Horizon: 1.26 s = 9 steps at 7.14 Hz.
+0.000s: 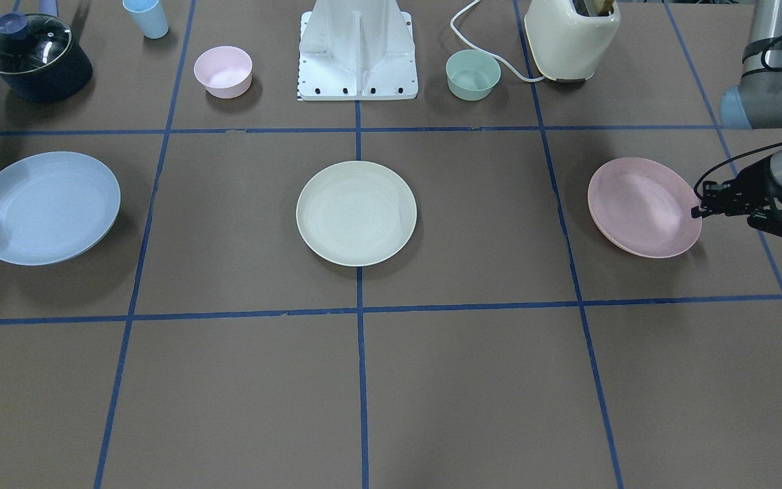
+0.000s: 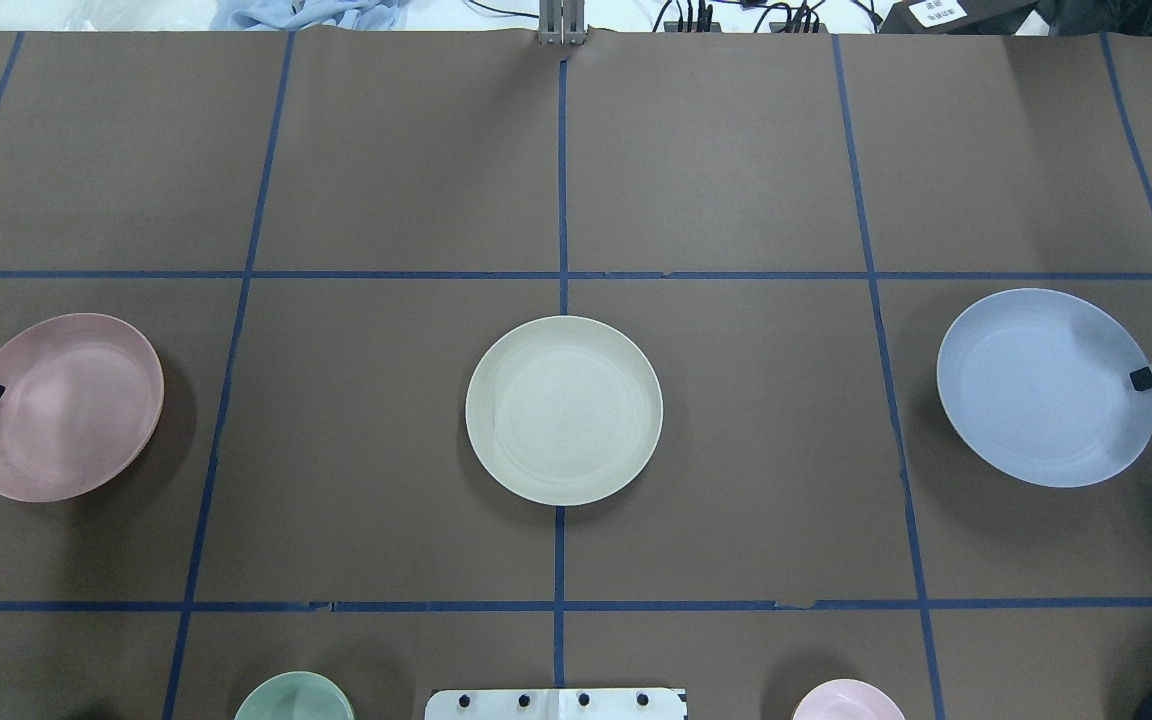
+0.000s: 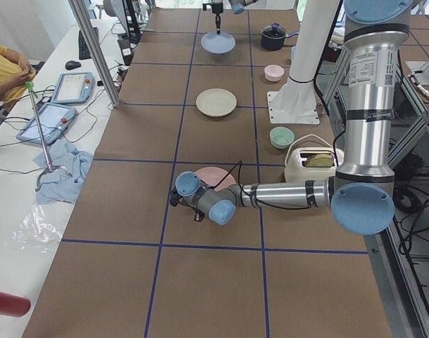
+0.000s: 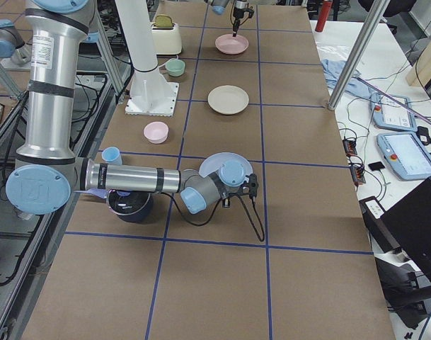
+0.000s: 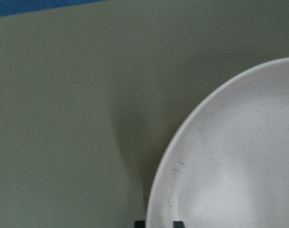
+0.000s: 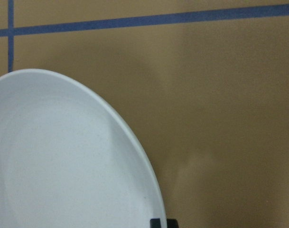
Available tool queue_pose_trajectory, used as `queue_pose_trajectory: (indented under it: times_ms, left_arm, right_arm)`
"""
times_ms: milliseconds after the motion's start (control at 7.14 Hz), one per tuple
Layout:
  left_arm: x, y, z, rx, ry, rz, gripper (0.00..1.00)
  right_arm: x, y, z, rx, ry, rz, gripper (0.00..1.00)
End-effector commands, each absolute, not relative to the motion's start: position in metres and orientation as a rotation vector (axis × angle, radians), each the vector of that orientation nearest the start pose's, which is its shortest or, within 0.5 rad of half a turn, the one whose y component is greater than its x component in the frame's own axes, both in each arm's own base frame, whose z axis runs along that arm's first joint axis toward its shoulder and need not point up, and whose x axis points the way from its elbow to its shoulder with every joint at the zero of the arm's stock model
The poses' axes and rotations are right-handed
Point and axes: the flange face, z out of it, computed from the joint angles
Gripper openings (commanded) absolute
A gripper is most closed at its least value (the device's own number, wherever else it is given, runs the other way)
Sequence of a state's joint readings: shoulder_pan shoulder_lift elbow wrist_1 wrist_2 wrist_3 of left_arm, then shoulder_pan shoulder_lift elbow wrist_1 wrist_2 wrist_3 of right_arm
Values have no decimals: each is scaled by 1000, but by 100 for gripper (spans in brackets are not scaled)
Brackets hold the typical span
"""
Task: Stack three plates with pink and blue
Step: 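Grip the rim of the pink plate with the left gripper, then carry the pink plate onto the cream plate with the left gripper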
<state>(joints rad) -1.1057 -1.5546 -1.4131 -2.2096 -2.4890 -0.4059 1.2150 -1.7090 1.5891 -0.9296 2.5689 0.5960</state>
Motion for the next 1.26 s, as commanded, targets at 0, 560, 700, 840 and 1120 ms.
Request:
queue_pose_trajectory:
  times_ms: [0, 560, 700, 840, 1120]
  left_arm:
    - [184, -472, 624, -26, 1122, 276, 0]
    - [237, -514, 453, -87, 1265, 138, 0]
    - [274, -508, 416, -121, 1271, 124, 0]
    - [319, -506, 380, -126, 1260, 91, 0]
    - [406, -484, 320, -134, 1260, 86, 0]
  right_arm:
    - [-105, -435, 623, -27, -1105, -42, 0]
    - [-107, -439, 610, -27, -1121, -32, 0]
    - [-107, -441, 606, -29, -1124, -21, 0]
    - [-108, -443, 600, -26, -1129, -18, 0]
    - [-112, -453, 582, -20, -1140, 1, 0]
